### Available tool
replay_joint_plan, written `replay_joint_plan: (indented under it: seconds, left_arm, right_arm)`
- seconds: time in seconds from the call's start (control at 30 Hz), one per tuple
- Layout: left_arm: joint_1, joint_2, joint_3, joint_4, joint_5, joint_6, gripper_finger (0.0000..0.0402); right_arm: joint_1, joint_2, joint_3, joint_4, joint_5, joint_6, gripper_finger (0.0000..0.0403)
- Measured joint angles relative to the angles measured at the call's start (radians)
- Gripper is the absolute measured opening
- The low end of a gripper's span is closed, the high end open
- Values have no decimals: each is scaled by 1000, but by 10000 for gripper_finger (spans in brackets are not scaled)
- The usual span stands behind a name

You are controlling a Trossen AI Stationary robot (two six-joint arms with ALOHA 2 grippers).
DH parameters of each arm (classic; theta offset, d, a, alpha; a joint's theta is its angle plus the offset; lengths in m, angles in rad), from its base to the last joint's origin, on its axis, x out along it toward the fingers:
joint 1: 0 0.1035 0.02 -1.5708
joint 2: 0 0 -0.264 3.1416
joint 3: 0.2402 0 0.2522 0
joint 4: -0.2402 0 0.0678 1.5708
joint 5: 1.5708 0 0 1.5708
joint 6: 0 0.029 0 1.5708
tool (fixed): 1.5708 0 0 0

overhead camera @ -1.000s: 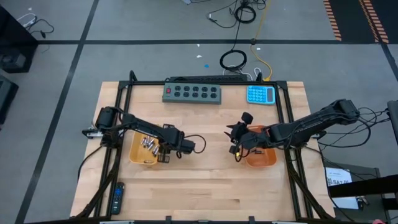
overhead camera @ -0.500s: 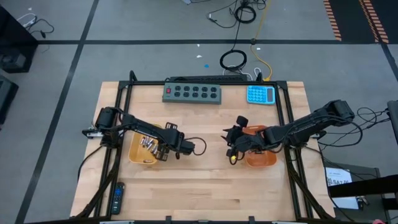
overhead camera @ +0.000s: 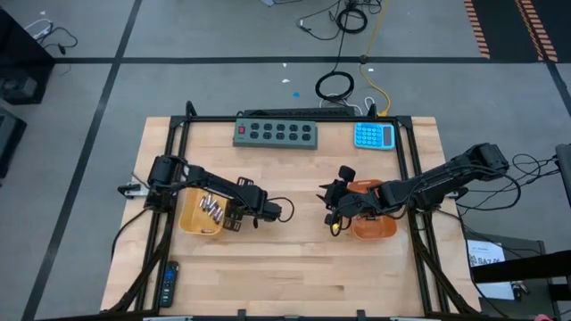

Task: Sort batteries
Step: Put the silver battery into the yellow bin

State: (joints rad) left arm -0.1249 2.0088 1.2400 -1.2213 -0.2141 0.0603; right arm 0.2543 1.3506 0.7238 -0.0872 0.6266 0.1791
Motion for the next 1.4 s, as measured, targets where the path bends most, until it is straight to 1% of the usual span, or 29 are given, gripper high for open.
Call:
replay_joint_plan:
  seconds: [0.2,0.43,0.5,0.6,1.0,1.2,1.33,1.4]
  left_arm:
    - [-2,2,15,-35,-1,-2,185]
    - [-2,2,101,-140,-7,-29,185]
    - [-2,2,112,-146,17,-29,185]
    - [8,2,107,-150,55,-29,185]
    - [60,2,73,-191,54,-18,185]
    - [83,2,73,-187,54,26,185]
    - [87,2,73,-163,53,102,185]
    - [88,2,73,-146,54,114,185]
  right_arm:
    - [0,0,0,-5,0,5,121]
    - [0,0,0,-12,0,7,121]
    - [0,0,0,-12,0,7,121]
    - [0,0,0,-12,0,14,121]
    - [0,0,0,-11,0,3,121]
    - [0,0,0,-15,0,3,121]
    - [0,0,0,-18,0,3,121]
    - [0,0,0,-20,0,3,121]
